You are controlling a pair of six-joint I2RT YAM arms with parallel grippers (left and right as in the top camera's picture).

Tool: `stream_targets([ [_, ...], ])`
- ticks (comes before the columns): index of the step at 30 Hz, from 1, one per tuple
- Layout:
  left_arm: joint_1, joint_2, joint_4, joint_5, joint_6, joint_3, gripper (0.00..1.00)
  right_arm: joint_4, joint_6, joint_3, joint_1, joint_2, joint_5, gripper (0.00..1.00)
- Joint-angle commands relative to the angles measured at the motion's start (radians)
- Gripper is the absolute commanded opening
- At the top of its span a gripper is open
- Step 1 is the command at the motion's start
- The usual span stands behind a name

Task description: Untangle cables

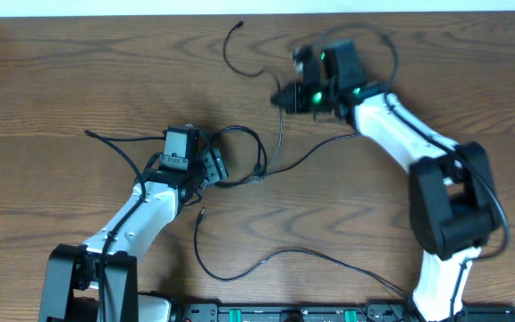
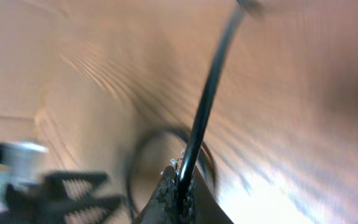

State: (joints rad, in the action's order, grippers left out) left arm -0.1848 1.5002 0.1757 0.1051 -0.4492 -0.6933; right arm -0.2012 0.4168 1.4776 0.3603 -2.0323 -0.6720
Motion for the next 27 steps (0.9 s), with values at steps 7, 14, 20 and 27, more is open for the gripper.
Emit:
stream_targets([
  [7,0.003,0.002,0.003,-0.013,-0.005,0.009,0.8,0.007,-0.052,0.257,0.002,0.249,0.06,0.01],
  [14,0.003,0.002,0.003,-0.005,-0.005,0.009,0.8,0.003,-0.051,0.326,0.003,0.266,0.06,0.01],
  [20,0.003,0.002,-0.059,0.234,-0.007,0.009,0.81,-0.063,-0.085,0.326,0.022,0.265,0.13,0.01],
  [27,-0.035,0.002,-0.267,0.356,-0.178,0.009,0.81,-0.07,-0.08,0.326,0.034,0.265,0.145,0.01],
])
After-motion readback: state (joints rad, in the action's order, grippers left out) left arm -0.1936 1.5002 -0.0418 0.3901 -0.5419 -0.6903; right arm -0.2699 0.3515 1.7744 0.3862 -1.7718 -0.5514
